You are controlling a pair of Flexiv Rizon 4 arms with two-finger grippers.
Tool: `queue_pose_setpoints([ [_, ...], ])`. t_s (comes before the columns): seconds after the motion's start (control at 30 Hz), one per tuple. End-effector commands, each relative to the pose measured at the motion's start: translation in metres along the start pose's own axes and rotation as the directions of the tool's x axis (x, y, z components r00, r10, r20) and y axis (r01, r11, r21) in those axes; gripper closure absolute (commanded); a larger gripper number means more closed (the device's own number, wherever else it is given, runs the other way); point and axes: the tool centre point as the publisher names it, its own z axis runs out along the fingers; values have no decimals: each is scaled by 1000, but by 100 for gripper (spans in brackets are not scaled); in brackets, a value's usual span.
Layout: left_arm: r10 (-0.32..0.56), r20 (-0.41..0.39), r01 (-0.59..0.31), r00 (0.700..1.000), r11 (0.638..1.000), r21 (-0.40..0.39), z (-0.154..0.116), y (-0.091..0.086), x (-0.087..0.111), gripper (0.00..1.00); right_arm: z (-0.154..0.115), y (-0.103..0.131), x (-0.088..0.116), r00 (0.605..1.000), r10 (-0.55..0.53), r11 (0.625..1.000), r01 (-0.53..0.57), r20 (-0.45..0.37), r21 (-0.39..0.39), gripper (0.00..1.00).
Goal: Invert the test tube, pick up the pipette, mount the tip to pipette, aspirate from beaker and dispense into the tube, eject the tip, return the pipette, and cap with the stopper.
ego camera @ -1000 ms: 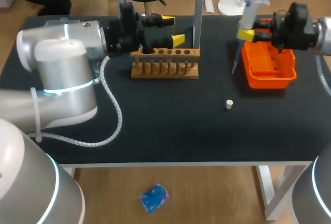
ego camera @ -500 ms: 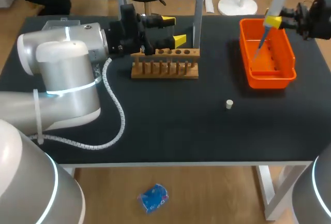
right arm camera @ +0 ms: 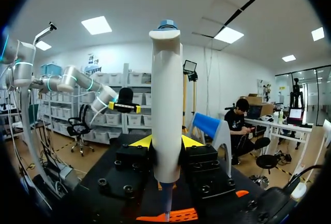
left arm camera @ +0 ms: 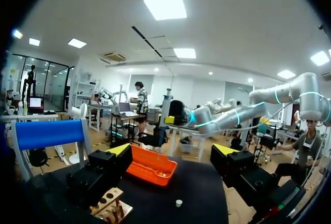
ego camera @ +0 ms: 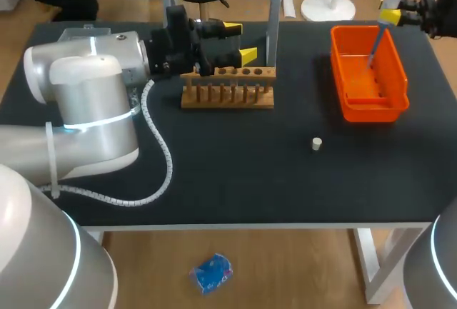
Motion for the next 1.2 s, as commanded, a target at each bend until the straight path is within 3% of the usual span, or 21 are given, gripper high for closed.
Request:
queue_pose_setpoints([
  [0.03,1,5,-1,1000,1000,3,2,1,1,0,-5,-3,-7,999,-5,1000,5,-53,6,100],
  [0.3,1,5,-1,1000,1000,3,2,1,1,0,-9,-5,-10,999,-28,1000,28,32,11,100],
  [1.2,1,5,-1,1000,1000,3,2,1,1,0,-21,-11,-4,997,-33,999,32,74,13,100],
])
